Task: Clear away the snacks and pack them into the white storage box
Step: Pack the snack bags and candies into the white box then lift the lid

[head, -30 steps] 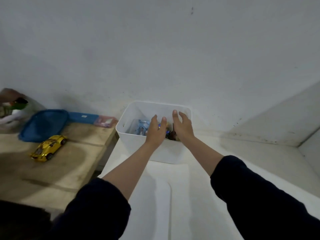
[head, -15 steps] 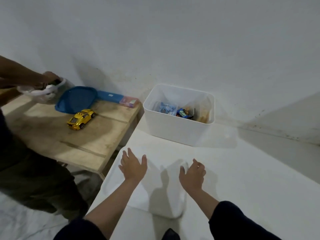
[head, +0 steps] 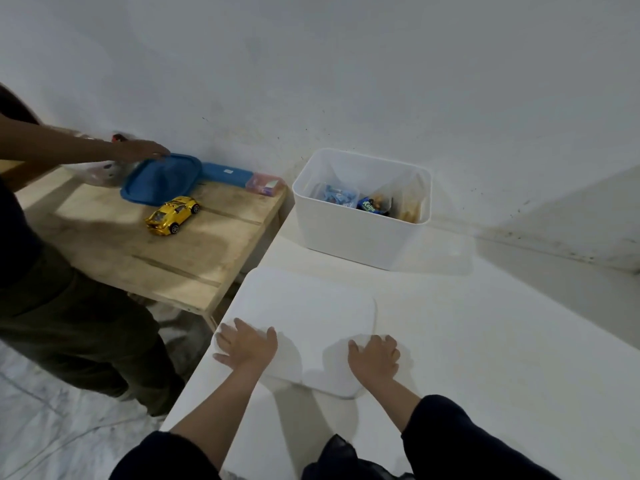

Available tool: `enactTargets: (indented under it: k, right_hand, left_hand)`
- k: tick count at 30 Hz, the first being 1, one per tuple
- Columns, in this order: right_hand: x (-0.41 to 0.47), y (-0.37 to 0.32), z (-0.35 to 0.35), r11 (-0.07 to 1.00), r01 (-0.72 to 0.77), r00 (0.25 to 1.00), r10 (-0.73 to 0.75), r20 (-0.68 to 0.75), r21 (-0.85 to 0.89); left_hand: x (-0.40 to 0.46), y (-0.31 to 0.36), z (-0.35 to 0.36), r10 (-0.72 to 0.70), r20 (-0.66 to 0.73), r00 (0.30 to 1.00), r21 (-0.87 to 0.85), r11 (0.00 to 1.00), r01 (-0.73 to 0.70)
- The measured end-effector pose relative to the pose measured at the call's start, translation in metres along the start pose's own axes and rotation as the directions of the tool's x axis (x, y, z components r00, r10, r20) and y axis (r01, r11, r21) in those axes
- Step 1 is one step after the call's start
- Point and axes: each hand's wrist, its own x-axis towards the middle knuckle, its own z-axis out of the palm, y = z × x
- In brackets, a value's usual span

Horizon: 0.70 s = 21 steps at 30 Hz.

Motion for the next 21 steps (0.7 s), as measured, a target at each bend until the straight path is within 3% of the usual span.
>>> enactTargets:
  k: [7, 12, 15, 21]
  right_hand:
    - [0.000, -0.007, -0.007, 0.994, -0.093, 0.996, 0.093, 0.013, 0.060]
    - [-0.005, -0.006, -0.019, 0.932, -0.156, 0.984, 0.174, -0.028, 0.329]
    - [-0.007, -0.005, -0.030, 0.882, -0.077, 0.991, 0.120, -0.065, 0.464]
    - [-0.014, -0.037, -0.064, 0.857, 0.262, 0.947, -0.140, -0.290, 0.443]
  left_hand:
    - [0.007, -0.011, -0.012, -0.096, -0.051, 0.994, -0.056, 0.994, 0.093]
    - [-0.004, -0.011, -0.014, -0.142, -0.050, 0.989, -0.165, 0.977, 0.132]
    - [-0.007, -0.013, -0.018, -0.128, -0.044, 0.991, -0.320, 0.941, 0.108]
    - [0.006, 0.023, -0.051, -0.037, -0.249, 0.968, -0.474, 0.876, -0.089]
